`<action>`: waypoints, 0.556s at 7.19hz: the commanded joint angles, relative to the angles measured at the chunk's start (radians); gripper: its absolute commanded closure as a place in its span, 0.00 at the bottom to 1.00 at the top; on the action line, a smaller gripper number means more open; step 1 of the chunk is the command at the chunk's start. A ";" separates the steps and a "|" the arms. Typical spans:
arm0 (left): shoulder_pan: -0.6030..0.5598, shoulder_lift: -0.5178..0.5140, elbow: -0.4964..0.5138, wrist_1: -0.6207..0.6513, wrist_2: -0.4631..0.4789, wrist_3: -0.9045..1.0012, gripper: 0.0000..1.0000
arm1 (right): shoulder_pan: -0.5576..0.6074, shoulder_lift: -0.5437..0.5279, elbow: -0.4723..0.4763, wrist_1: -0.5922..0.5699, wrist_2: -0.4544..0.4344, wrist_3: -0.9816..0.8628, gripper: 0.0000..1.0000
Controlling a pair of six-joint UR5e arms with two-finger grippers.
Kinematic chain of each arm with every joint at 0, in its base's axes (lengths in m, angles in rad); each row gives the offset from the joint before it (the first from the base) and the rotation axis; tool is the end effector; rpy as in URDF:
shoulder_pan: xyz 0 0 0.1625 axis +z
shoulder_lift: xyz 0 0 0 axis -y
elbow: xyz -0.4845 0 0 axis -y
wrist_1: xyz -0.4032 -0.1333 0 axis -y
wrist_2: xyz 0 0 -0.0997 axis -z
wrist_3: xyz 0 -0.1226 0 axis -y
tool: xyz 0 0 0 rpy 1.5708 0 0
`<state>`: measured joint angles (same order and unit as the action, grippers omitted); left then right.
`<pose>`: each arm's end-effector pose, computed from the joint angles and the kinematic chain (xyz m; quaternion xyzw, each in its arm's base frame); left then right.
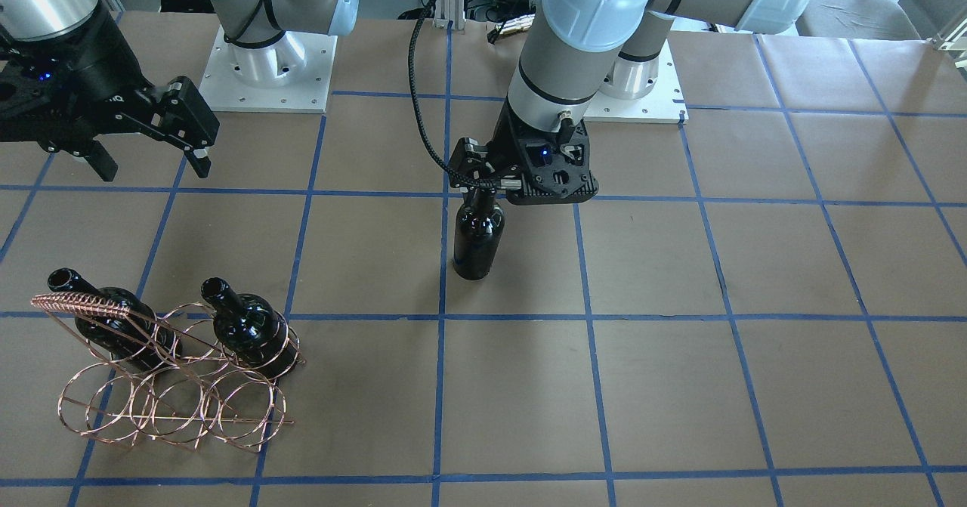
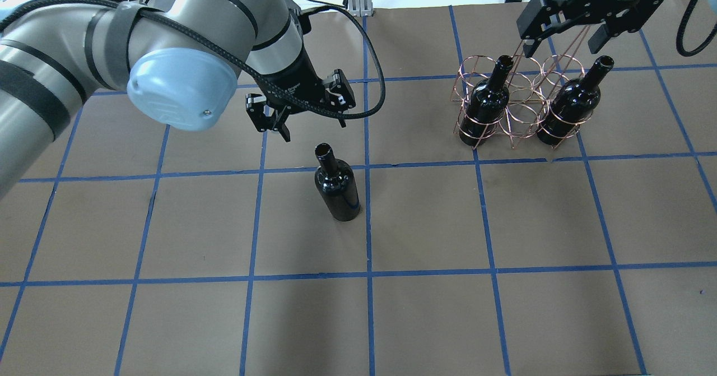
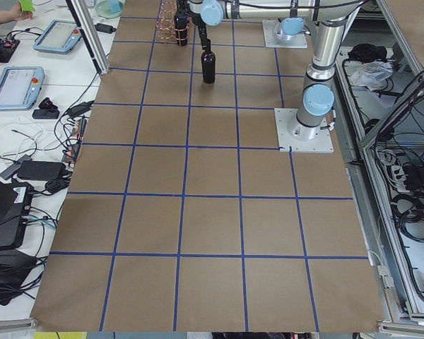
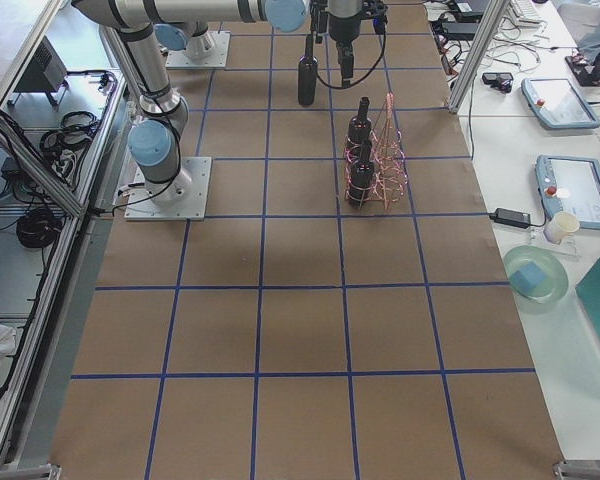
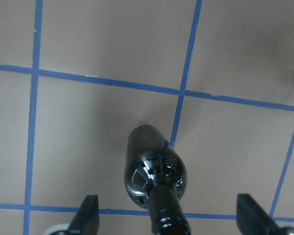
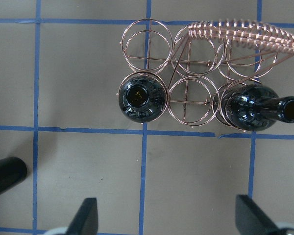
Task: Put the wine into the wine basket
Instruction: 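Set the bottle upright, open the left gripper and withdraw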
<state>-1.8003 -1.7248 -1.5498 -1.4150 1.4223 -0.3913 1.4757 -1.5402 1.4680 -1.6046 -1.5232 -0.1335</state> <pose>-0.2786 -0.5268 0.4688 0.0797 -0.9940 -0.0118 0.0741 0.0883 -0.5399 0.5646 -0.0204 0.9981 -0.0553 0.0176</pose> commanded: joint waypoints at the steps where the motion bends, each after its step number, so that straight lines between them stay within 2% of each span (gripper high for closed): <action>1: 0.095 0.011 0.086 -0.018 0.010 0.127 0.00 | 0.000 -0.001 0.000 0.000 0.000 0.003 0.00; 2: 0.155 0.017 0.089 -0.027 0.077 0.200 0.00 | 0.000 -0.005 -0.003 -0.005 -0.002 0.006 0.00; 4: 0.219 0.056 0.099 -0.057 0.095 0.268 0.00 | 0.006 0.002 -0.005 -0.003 -0.046 0.014 0.00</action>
<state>-1.6244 -1.6940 -1.4586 -1.4558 1.5003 -0.1727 1.4771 -1.5414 1.4650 -1.6081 -1.5431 -0.1280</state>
